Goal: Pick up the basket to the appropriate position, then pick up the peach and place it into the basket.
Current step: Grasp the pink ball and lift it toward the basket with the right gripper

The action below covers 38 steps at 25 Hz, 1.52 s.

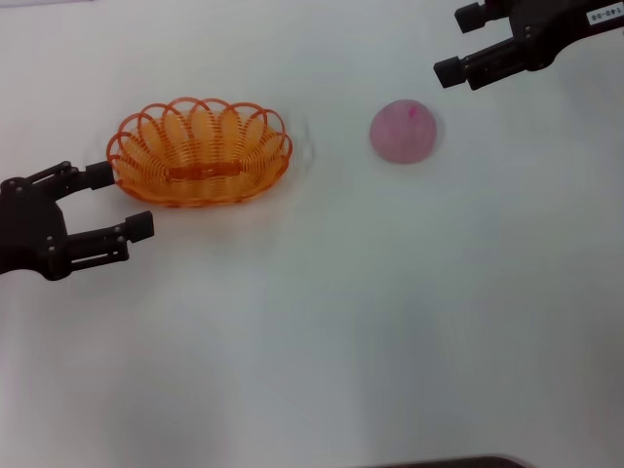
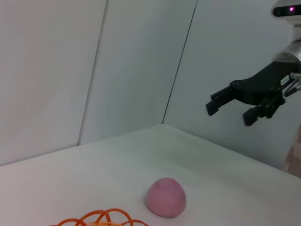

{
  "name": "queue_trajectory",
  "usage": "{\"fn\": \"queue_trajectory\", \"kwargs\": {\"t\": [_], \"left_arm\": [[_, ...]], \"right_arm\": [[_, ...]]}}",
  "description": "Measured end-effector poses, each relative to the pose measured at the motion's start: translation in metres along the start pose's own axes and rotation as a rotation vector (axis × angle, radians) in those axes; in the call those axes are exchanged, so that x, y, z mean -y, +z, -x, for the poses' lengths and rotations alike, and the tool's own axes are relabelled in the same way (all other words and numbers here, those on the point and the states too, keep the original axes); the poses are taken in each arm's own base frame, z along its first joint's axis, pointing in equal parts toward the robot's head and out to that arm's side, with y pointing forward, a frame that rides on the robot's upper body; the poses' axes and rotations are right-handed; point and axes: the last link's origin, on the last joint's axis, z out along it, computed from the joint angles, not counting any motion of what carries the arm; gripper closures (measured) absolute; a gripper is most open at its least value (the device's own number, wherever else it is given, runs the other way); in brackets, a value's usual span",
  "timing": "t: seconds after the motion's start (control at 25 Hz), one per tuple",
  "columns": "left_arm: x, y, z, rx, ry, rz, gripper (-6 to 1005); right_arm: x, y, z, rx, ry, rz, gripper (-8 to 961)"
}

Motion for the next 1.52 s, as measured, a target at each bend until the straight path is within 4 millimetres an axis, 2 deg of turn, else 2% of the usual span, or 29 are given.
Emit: {"fn": "queue_trajectory", "kwargs": {"t": [0.36, 0.68, 1.0, 1.52], "left_arm": [[-0.001, 0.001, 0.001, 0.009, 0.000, 0.014, 112], [-0.002, 0.001, 0.002, 0.016, -0.003, 0.016, 112], [-0.004, 0.002, 0.007, 0.016, -0.026, 0.024, 111], [-0.004, 0.003, 0.010, 0.028, -0.032, 0.025, 111]], "right_arm": [[0.009, 0.027, 0.016, -0.265, -0.015, -0.105, 148], [0.010, 0.044, 0.021, -0.335, -0.030, -0.157, 150], [0.014, 0.066, 0.010, -0.366, -0.001, -0.167, 153], [0.016, 0.119, -0.015, -0.408, -0.020, -0.203, 156]]}}
